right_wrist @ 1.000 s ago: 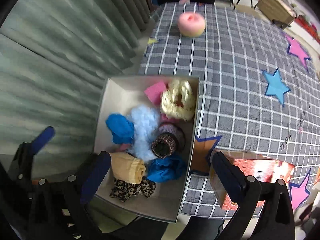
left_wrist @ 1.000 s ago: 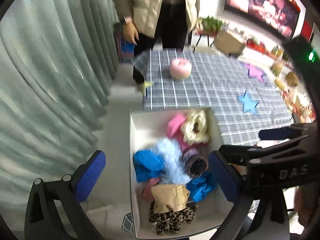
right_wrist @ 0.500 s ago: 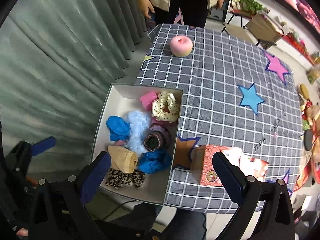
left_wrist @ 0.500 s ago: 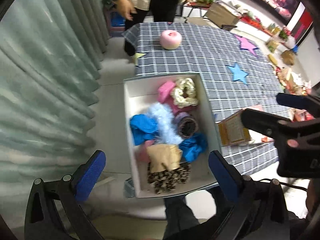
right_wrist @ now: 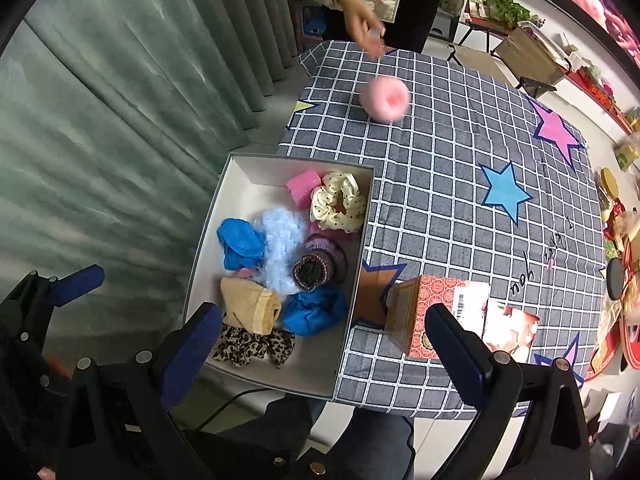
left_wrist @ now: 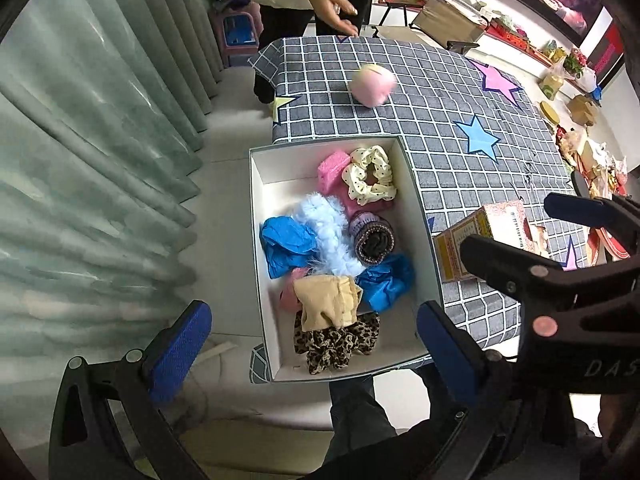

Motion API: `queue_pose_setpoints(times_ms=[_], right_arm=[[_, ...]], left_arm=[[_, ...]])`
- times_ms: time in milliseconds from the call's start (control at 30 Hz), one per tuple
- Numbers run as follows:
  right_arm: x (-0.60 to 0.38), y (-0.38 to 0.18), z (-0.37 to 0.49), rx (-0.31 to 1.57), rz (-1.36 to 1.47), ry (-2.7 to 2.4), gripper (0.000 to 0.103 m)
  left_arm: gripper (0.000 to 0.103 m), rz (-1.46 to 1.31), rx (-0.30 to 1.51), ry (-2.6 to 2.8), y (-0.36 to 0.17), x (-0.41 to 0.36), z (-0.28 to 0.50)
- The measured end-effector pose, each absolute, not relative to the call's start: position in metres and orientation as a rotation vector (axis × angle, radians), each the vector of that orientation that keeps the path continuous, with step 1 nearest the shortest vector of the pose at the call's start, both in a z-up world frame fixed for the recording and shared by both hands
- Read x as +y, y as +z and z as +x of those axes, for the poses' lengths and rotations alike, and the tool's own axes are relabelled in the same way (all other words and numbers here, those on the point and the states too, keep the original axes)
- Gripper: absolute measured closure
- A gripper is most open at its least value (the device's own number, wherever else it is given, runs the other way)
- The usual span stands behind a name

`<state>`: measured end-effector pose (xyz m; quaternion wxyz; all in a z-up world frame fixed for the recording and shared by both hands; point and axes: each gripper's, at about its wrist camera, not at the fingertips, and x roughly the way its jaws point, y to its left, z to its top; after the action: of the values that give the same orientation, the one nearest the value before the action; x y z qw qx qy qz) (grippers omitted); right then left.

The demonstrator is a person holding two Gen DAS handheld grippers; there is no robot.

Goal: Organize soft objects

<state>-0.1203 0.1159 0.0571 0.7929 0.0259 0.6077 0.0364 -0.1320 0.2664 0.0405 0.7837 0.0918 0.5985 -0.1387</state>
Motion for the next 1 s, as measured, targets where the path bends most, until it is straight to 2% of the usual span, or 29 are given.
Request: queue_pose_setpoints(times_ms=[1000], right_arm=[[0.114, 0.045, -0.121, 1.356, 0.081, 0.072, 0.001]], left_arm=[[0.001, 0.193, 1.325, -0.309, 0.035, 0.265, -0.133]])
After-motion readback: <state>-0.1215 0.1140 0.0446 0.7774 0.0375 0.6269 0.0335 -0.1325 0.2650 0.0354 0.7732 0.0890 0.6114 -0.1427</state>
